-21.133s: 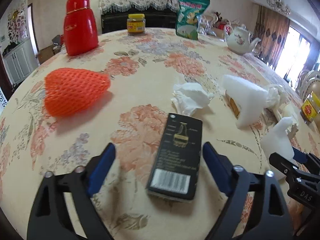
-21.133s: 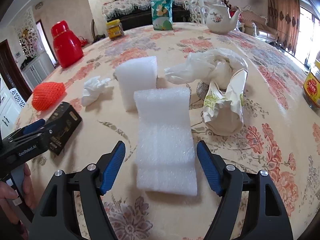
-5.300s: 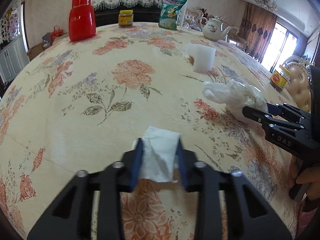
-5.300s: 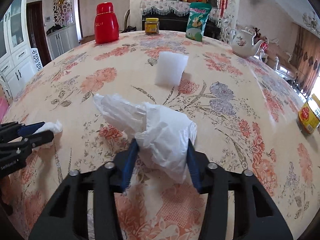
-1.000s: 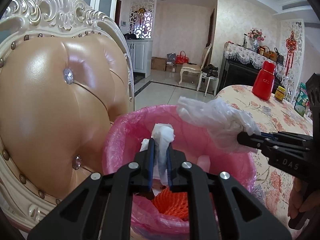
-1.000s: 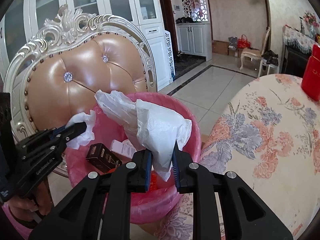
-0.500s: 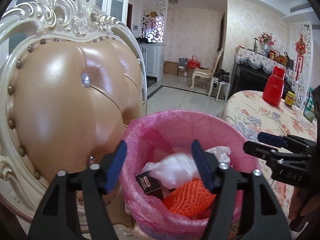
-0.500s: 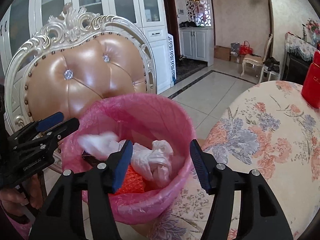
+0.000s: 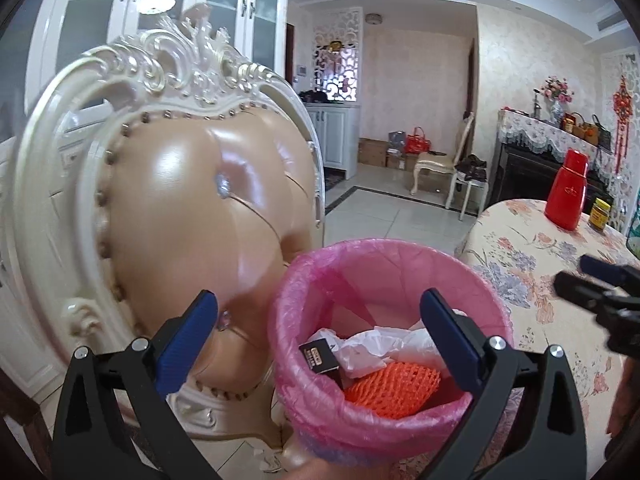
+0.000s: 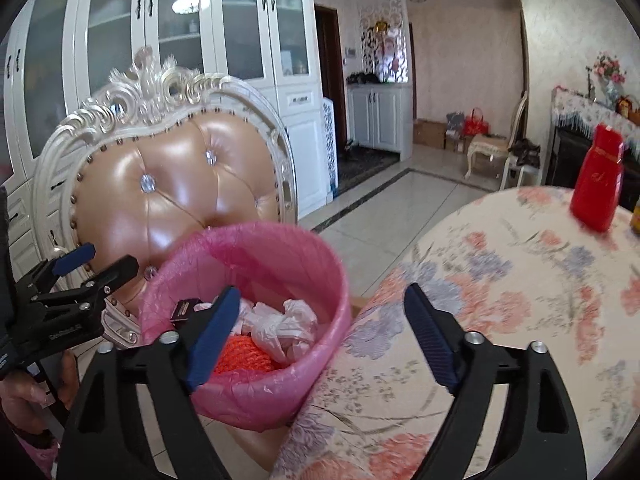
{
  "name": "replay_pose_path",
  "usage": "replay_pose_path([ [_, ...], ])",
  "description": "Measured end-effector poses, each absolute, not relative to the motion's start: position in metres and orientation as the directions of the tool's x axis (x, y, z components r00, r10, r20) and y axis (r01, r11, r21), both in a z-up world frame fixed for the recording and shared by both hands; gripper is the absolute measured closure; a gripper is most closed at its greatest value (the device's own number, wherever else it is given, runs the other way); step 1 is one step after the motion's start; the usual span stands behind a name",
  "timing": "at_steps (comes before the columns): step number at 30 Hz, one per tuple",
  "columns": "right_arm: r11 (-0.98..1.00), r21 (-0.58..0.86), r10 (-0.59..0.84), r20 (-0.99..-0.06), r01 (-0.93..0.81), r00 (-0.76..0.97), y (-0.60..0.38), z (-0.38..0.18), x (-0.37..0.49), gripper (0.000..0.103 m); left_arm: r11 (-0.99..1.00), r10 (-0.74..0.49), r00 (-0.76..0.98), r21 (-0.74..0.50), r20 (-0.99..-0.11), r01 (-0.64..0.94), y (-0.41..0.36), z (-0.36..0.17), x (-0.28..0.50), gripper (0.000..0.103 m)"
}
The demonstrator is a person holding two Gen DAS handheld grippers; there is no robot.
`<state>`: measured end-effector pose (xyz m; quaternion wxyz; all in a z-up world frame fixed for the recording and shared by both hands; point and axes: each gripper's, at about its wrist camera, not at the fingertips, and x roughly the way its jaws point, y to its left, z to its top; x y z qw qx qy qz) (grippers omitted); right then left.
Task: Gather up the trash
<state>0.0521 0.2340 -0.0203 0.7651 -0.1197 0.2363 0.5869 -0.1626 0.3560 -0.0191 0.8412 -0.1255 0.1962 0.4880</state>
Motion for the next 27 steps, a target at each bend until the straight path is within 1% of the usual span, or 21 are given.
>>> replay_pose_path([
  [5,0.272,0.075,0.865,-0.456,-0.959,0.209,0.201,0.005,0.049,0.018,0.469,0.81,0.426,0.011,-0.403,-0.883,0.325,-0.001,-0.172,0.005],
  [8,0.258,0.061,0.871,-0.447,-0.964,0.204,0.185,0.013,0.046,0.018,0.465,0.824,0.426,0.015,-0.375,-0.885,0.304,0.009,-0.178,0.005],
  [14,0.226,0.063,0.883,-0.434,-0.972,0.177,0.16,0.017,0.04,0.018,0.481,0.802,0.447,-0.014,-0.396,-0.876,0.273,0.022,-0.185,0.005],
  [21,0.197,0.046,0.893,-0.421,-0.979,0.16,0.137,0.015,0.034,0.018,0.462,0.798,0.43,-0.028,-0.422,-0.886,0.235,0.018,-0.192,0.005],
  [27,0.179,0.068,0.9,-0.414,-0.981,0.135,0.125,0.01,0.033,0.018,0.457,0.823,0.431,-0.019,-0.37,-0.889,0.202,0.026,-0.199,0.005],
])
